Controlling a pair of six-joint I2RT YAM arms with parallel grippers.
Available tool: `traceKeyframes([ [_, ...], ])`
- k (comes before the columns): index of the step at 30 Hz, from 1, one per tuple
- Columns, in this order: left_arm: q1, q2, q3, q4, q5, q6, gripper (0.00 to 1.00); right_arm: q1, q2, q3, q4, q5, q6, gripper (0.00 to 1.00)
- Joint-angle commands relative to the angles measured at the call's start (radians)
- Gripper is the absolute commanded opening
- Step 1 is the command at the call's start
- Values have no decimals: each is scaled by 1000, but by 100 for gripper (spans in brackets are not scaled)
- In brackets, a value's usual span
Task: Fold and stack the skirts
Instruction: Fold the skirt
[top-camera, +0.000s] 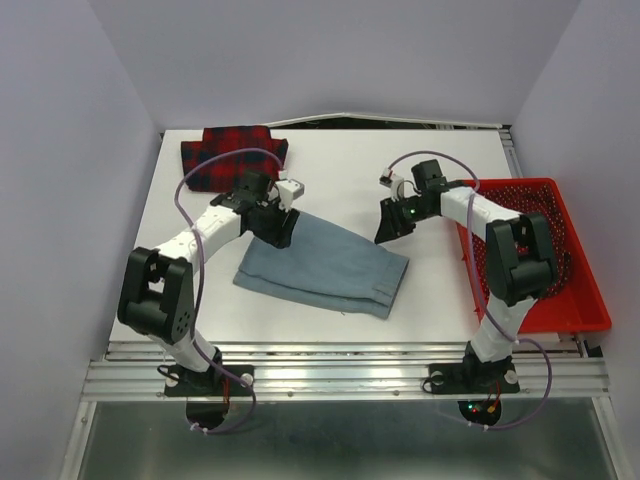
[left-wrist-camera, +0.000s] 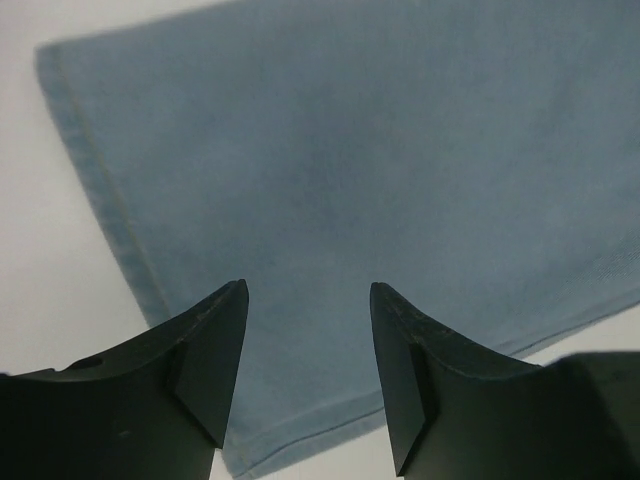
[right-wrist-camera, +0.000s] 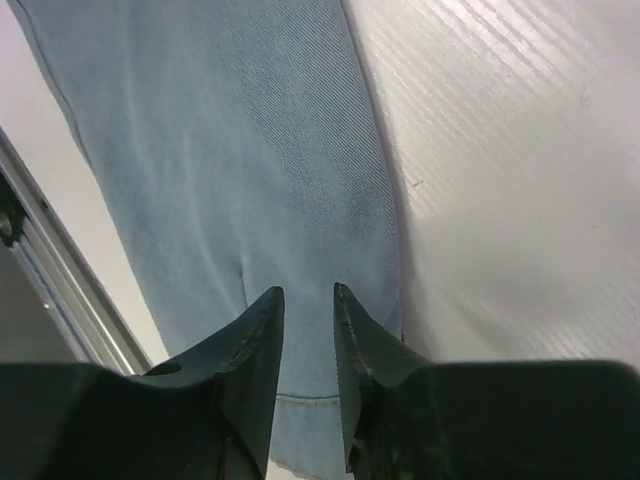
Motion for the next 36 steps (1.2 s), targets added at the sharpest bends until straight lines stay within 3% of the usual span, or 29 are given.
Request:
traceKeyframes([
  [1, -20, 44, -27, -84, -83, 50, 63, 26, 62, 28, -118, 48, -150, 29],
  [8, -46, 250, 85, -84, -144, 79, 57, 56, 105, -88, -114, 122, -181, 20],
  [16, -53, 531, 437, -101, -158, 98, 48, 65, 57, -167, -140, 79, -98, 18],
  [22, -54, 454, 477, 0, -215, 194, 61, 155, -13, -151, -186, -151, 25, 25],
  [26, -56, 364, 465, -15, -138, 213, 65, 200, -21, -104, -171, -238, 81, 28],
  [36, -56, 176, 155, -92, -112, 47, 63, 158, 37, 70, -89, -16, 42, 28],
])
